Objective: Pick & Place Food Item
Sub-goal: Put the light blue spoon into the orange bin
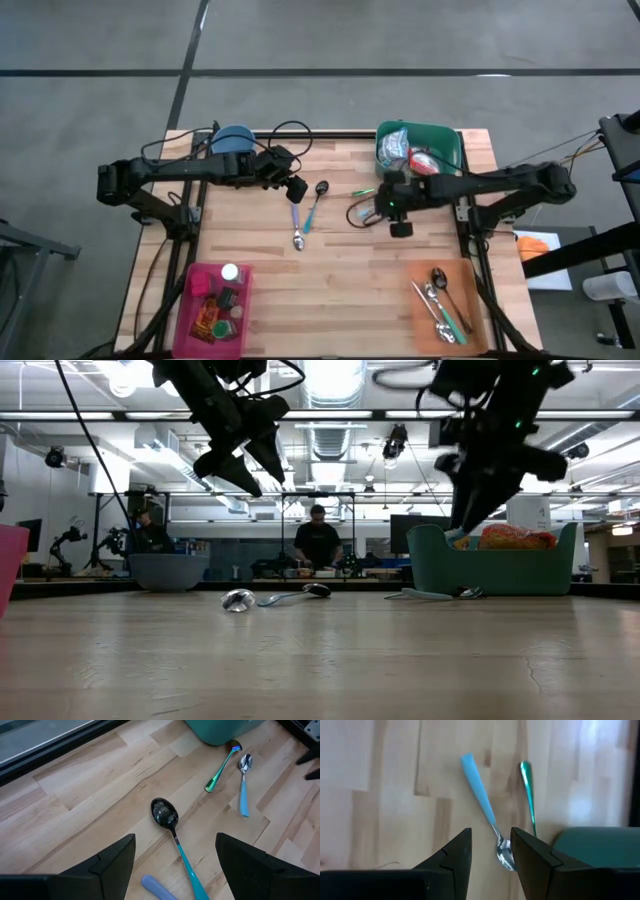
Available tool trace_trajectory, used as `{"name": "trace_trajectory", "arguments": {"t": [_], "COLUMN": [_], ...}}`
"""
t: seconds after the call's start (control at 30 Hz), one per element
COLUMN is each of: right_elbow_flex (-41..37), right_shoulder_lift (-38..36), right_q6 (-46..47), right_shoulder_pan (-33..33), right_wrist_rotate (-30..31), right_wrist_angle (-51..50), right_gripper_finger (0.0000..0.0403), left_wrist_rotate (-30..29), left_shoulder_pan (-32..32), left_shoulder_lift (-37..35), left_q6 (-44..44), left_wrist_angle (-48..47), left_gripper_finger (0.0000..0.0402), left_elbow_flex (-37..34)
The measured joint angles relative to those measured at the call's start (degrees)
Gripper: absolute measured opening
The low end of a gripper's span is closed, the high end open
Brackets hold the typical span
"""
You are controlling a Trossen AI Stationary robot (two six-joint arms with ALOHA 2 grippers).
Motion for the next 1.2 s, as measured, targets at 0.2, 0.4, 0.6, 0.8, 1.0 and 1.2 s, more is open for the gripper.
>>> {"name": "trace_trajectory", "arguments": {"t": [0.2, 0.4, 0.6, 0.8, 1.0, 1.2], "right_elbow_flex": [-0.2, 1.0, 3.2, 4.7, 4.5, 4.5], "right_shoulder_lift": [5.3, 10.9, 15.8, 19.6, 20.7, 20.8], "right_q6": [-4.8, -10.8, -13.0, -13.6, -14.9, -16.2], "right_shoulder_pan": [-6.5, -8.9, -10.2, -12.2, -13.7, -14.7], "right_wrist_rotate": [-4.9, -5.1, -5.5, -7.7, -9.0, -9.3], "right_wrist_angle": [0.4, 1.2, 1.1, 0.8, 0.7, 1.0], "right_gripper_finger": [0.0134, 0.0134, 0.0134, 0.0134, 0.0134, 0.0134], "left_wrist_rotate": [0.0, 0.0, 0.0, 0.0, 0.0, 0.0], "left_shoulder_pan": [0.0, 0.0, 0.0, 0.0, 0.0, 0.0], "left_shoulder_lift": [0.0, 0.0, 0.0, 0.0, 0.0, 0.0], "left_q6": [0.0, 0.0, 0.0, 0.0, 0.0, 0.0], "left_wrist_angle": [0.1, 0.2, 0.2, 0.2, 0.2, 0.2], "left_gripper_finger": [0.0279, 0.0279, 0.0279, 0.0279, 0.0279, 0.0279], "left_elbow_flex": [0.0, 0.0, 0.0, 0.0, 0.0, 0.0]}}
